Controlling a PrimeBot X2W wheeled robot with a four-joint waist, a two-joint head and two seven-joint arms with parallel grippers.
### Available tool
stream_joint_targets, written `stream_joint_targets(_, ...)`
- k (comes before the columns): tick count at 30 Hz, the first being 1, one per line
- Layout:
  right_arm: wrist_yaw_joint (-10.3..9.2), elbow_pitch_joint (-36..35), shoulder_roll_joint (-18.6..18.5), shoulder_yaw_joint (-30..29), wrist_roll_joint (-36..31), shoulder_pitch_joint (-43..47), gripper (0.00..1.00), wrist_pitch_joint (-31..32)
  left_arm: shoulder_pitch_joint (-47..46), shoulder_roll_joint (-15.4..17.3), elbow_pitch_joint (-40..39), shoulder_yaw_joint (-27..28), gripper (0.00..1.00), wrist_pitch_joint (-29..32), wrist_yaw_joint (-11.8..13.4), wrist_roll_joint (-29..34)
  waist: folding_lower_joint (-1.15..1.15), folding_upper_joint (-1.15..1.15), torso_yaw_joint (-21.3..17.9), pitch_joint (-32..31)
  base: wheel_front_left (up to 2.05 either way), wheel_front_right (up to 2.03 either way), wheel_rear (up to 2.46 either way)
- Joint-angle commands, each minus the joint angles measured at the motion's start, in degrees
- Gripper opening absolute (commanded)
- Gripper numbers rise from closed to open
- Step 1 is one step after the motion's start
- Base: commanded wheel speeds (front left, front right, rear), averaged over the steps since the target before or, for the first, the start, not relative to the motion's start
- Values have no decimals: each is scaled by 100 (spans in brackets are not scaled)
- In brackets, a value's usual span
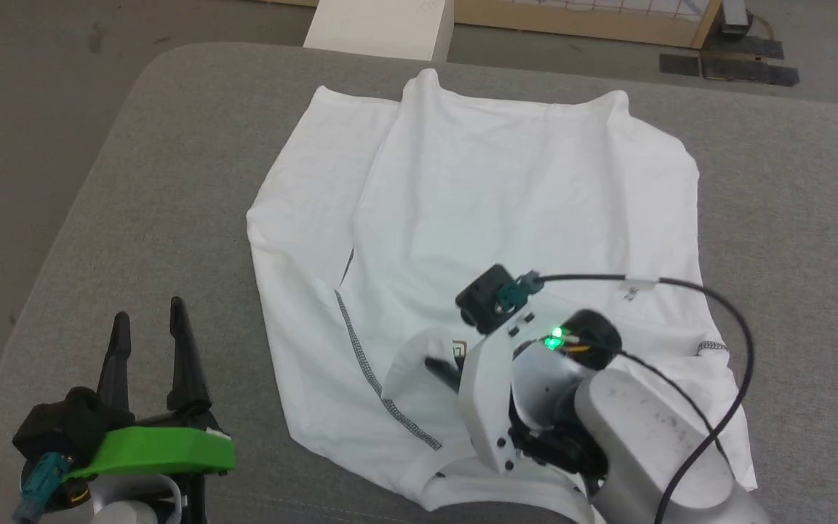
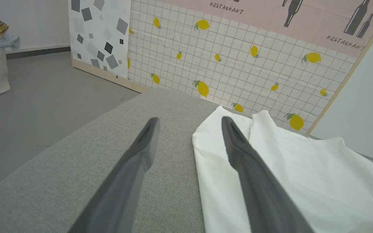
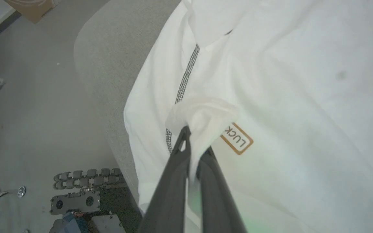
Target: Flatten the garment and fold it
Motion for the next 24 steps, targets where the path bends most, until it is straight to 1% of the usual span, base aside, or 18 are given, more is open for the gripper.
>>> stream_joint_targets(1, -6, 185, 34, 90, 50, -72, 0, -83, -75, -13, 18, 11, 100, -27, -18, -20, 0, 0, 40, 60, 0, 0, 0)
stream_joint_targets(3, -6, 457, 68, 250, 67, -109, 0, -209, -70, -13, 23, -5, 100, -27, 3, -41, 0, 0, 40, 91, 0, 0, 0)
stream_joint_targets(4, -6, 586, 90, 314, 128, -122, 28, -275, -74, -13, 32, -9, 100, -27, 6, -48, 0, 0, 37, 106, 0, 0, 0)
stream_joint_targets(5, -6, 661, 104, 377, 176, -147, 100, -322, -79, -13, 46, -13, 100, -27, 3, -54, 0, 0, 33, 117, 0, 0, 0)
stream_joint_targets(9, -6, 724, 147, 419, 513, -308, 100, -593, -114, -13, 81, -19, 100, -27, 9, -55, 0, 0, -33, 139, 0, 0, 0)
stream_joint_targets(12, -6, 539, 151, 165, 767, -449, 100, -883, -136, -13, 121, 6, 100, -27, -4, -37, 0, 0, -120, 97, 0, 0, 0)
stream_joint_targets(13, -6, 297, 47, -291, 892, -500, 100, -1187, -133, -13, 156, 33, 100, -27, -19, -12, 0, 0, -213, 30, 0, 0, 0)
stream_joint_targets(16, -6, 29, -150, -989, 838, -430, 100, -1564, -115, -13, 173, 44, 100, -27, -22, 14, 0, 0, -314, -43, 0, 0, 0)
stream_joint_targets(20, -6, -285, -358, -2058, 568, -160, 100, -2084, -105, -13, 200, 54, 100, -27, -28, 30, 0, 0, -422, -96, 0, 0, 0)
stream_joint_targets(24, -6, -553, -455, -3099, 214, 309, 100, -2454, -103, -13, 259, 30, 100, -27, -30, 21, 0, 0, -492, -121, 0, 0, 0)
